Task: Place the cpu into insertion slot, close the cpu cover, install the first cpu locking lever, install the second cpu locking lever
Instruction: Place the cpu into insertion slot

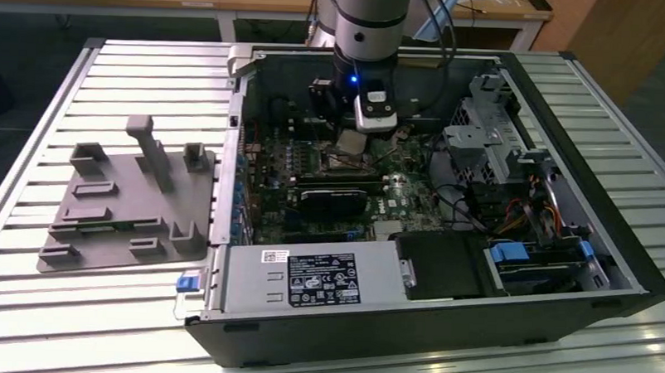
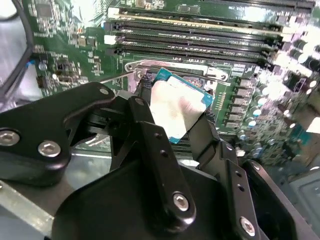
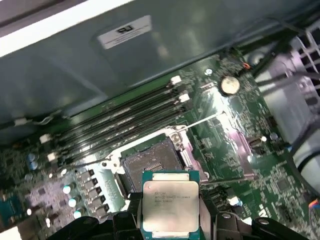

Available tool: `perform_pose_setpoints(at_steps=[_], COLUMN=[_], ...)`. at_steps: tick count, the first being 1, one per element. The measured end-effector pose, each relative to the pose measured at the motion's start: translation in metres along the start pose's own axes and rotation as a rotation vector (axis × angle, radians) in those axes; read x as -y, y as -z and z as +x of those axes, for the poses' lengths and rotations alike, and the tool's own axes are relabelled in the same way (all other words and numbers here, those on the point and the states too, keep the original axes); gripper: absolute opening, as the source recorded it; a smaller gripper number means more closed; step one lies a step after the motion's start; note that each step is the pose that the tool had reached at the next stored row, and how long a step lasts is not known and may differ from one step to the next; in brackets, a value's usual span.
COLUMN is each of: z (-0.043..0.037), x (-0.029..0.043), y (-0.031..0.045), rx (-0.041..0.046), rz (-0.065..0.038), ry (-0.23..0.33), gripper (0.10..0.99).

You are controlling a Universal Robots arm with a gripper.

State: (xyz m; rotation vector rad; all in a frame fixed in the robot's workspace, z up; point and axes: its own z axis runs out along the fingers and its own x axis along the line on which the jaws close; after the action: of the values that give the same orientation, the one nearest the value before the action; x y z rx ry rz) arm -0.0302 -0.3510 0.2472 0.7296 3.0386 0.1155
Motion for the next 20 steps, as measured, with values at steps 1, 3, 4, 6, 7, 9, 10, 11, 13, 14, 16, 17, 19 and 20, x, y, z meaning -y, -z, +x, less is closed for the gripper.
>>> perform_pose_setpoints(at_steps=[1, 3, 4, 6, 7, 9, 10, 11, 13, 14, 16, 17, 19, 20], z=[0.0, 0.0, 0.0, 0.0, 0.0, 0.0, 0.0, 0.0, 0.0, 0.0, 0.0, 0.0, 0.0, 0.0], x=[0.0, 0.0, 0.0, 0.0001, 0.0001, 0.0001, 0.0001, 0.0001, 0.0001, 0.0001, 0.0002, 0.0002, 0.0002, 0.0002], y=[-0.0001, -0.0004, -0.0006, -0.0009, -0.001, -0.0013, -0.0014, -0.0016, -0.0019, -0.002, -0.0023, -0.0024, -0.0027, -0.0029], rx=[0.0013, 0.0041, 0.0055, 0.0082, 0.0095, 0.0122, 0.0136, 0.015, 0.0177, 0.0191, 0.0218, 0.0232, 0.026, 0.0274], rz=[0.0, 0.0, 0.0, 0.0, 0.0, -0.001, -0.001, -0.001, -0.001, -0.001, -0.001, -0.001, -0.001, -0.001], ry=[-0.017, -0.054, -0.072, -0.108, -0.127, -0.162, -0.18, -0.199, -0.236, -0.254, -0.29, -0.308, -0.345, -0.363], gripper=[0.541, 0.541, 0.541, 0.541, 0.541, 0.541, 0.541, 0.541, 0.541, 0.541, 0.541, 0.541, 0.541, 0.541])
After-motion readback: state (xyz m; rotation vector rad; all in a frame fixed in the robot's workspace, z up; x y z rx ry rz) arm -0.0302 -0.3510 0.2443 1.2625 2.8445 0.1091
